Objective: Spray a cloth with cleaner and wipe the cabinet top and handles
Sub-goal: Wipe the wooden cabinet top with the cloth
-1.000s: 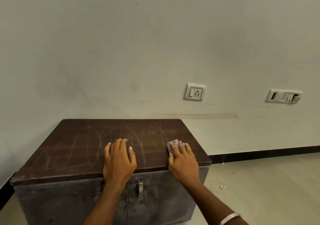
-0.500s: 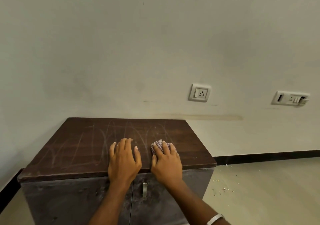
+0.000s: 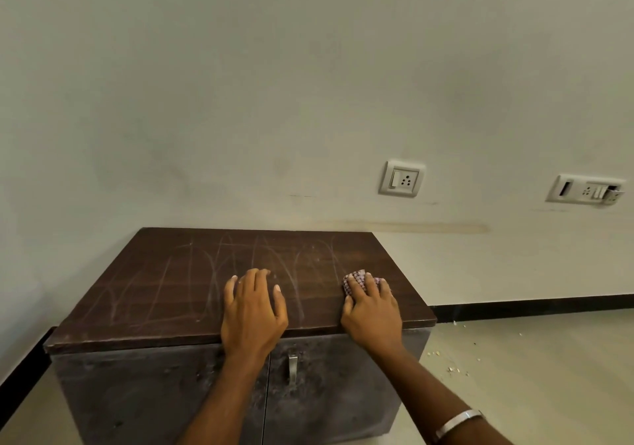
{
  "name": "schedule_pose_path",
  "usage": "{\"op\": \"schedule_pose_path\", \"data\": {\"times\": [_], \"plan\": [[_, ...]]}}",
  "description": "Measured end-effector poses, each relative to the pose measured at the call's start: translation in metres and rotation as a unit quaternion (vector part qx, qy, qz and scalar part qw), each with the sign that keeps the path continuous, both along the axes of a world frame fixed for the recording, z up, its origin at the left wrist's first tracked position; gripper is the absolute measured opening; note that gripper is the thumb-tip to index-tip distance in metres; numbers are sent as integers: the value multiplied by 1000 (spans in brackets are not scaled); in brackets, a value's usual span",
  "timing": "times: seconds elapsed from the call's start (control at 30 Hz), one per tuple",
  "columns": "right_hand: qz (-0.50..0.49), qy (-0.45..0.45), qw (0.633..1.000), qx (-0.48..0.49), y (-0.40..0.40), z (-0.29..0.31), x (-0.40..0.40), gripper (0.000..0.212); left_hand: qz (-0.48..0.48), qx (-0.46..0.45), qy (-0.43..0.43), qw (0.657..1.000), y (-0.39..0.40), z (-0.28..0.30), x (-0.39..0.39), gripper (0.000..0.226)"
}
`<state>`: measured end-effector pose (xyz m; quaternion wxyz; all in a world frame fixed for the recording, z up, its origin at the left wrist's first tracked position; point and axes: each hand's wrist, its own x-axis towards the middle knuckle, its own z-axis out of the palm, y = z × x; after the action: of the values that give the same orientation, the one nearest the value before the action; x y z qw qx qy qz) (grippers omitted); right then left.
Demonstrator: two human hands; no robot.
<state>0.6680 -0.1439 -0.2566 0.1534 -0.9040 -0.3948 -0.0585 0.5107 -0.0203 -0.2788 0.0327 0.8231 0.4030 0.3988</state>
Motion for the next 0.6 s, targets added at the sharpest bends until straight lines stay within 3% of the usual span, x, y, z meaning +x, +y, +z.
{"op": "schedule_pose_path", "data": {"times": [0.2, 0.33, 0.6], "plan": [[75, -10, 997, 14, 25, -3, -46, 52, 7, 2, 6, 1000, 0, 0, 1, 44], [92, -13, 996, 14, 21, -3, -37, 51, 2, -8, 3, 1000, 2, 1, 0, 44], [-1, -5, 1000, 0, -12, 0, 21, 50, -3, -5, -2, 1000, 1, 0, -1, 43]]}}
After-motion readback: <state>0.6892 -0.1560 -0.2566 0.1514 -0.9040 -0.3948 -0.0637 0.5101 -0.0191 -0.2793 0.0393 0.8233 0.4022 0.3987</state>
